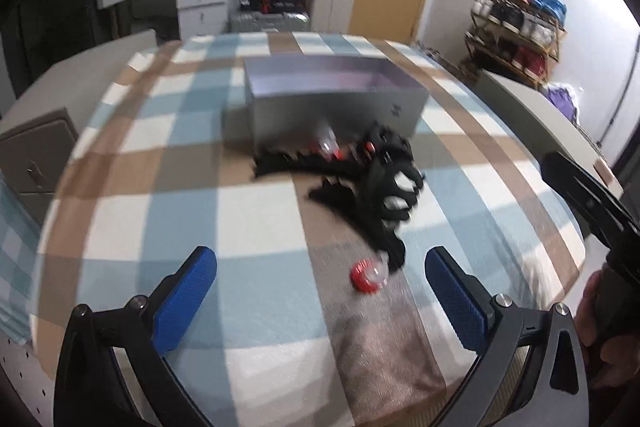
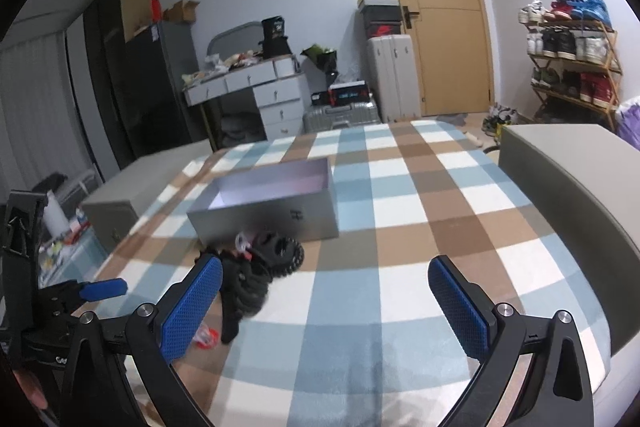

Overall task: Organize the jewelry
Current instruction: 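Withdraw both tools from the box toward the remaining pile, then grasp the small red-capped bottle with the left gripper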

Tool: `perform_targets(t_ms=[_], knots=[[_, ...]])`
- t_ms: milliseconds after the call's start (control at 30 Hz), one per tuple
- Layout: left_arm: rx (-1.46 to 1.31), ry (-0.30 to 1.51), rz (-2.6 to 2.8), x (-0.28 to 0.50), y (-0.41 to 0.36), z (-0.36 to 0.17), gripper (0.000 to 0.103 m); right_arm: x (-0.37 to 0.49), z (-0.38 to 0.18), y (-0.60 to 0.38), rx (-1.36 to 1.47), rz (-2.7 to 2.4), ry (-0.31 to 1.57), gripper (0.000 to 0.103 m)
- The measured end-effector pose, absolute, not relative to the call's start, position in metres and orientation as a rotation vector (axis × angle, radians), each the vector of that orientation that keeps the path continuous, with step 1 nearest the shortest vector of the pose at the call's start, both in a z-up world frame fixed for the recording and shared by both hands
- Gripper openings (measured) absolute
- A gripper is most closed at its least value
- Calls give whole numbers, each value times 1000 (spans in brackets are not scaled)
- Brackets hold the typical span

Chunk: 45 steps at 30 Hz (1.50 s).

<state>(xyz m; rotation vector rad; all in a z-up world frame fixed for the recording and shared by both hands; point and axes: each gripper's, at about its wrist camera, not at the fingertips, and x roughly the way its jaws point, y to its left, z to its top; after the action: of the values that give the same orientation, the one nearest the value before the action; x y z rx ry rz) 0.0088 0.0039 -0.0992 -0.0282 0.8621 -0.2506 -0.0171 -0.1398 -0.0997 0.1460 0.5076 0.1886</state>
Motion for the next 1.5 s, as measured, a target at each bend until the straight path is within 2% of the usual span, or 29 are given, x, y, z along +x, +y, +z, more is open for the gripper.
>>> perform_targets(t_ms=[400,467,567,667,700,767,833,967,1100,1500], knots=[[45,885,-309,6,-4,-111,101,-11,-117,-136,124,199,574,103],[31,878,-325,7,-3,-109,97,-9,-118,-137,133,199,581,103],[-3,872,-317,8,2,-107,84,-7,-120,-138,131,197,601,103],[-20,895,-343,13,2,-110,61,-6,-121,-136,119,197,618,103],[-15,907,-357,14,0,-111,49,-6,-122,-136,119,200,618,103],[-17,922,-392,14,-3,-112,40,-7,-121,-134,117,212,615,103],[-9,919,-426,11,-8,-110,24,-8,-121,-133,117,221,613,103],[-3,923,-475,9,-13,-107,7,-8,-121,-131,125,231,624,103],[-10,921,-482,10,-10,-105,2,-8,-122,-132,144,236,634,103],[-94,889,-484,8,17,-92,2,4,-131,-121,190,274,714,103]])
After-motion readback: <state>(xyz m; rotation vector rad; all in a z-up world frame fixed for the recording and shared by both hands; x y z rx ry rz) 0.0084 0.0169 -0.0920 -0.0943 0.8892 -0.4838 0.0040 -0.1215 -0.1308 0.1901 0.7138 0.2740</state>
